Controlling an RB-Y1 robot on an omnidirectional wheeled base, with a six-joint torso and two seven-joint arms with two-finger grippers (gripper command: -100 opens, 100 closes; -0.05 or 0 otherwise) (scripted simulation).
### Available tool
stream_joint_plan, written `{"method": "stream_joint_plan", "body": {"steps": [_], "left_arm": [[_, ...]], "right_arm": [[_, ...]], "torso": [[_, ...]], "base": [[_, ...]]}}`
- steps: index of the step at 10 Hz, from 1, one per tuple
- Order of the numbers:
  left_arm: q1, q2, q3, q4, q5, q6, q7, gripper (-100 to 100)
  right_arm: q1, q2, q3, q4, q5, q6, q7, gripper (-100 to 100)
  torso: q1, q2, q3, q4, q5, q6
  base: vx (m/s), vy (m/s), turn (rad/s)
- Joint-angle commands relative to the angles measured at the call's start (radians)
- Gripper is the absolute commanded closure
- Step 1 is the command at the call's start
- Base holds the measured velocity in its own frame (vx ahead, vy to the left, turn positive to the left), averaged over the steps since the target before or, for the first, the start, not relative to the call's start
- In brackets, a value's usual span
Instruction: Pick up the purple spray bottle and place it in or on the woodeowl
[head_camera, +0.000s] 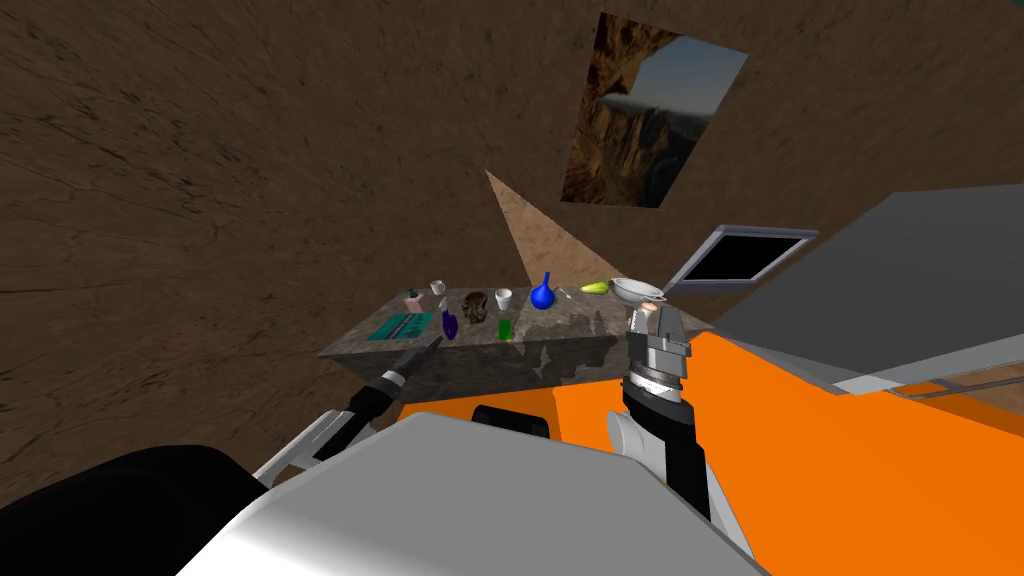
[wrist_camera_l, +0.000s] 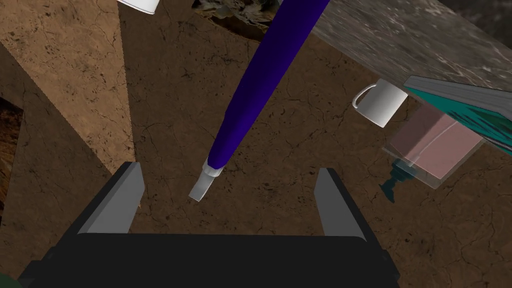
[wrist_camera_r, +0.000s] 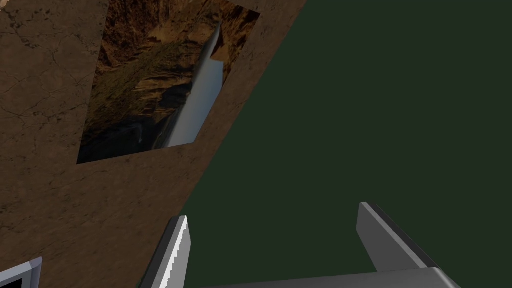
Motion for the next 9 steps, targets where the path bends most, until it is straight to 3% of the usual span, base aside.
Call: {"method": "stream_joint_plan", "body": {"steps": [1, 9], "left_arm": [[-0.015, 0.020, 0.006, 0.008, -0.022, 0.038, -0.016, -100], [-0.139, 0.091, 0.026, 0.071, -0.121, 0.198, -0.084, -100]], "right_arm": [[0.000, 0.000, 0.000, 0.000, 0.000, 0.000, 0.000, 0], [0.000, 0.000, 0.000, 0.000, 0.000, 0.000, 0.000, 0]], "torso": [[0.000, 0.000, 0.000, 0.000, 0.000, 0.000], [0.000, -0.001, -0.001, 0.000, 0.000, 0.000]], "base": [[0.055, -0.079, 0.072], [0.056, -0.082, 0.052]]}}
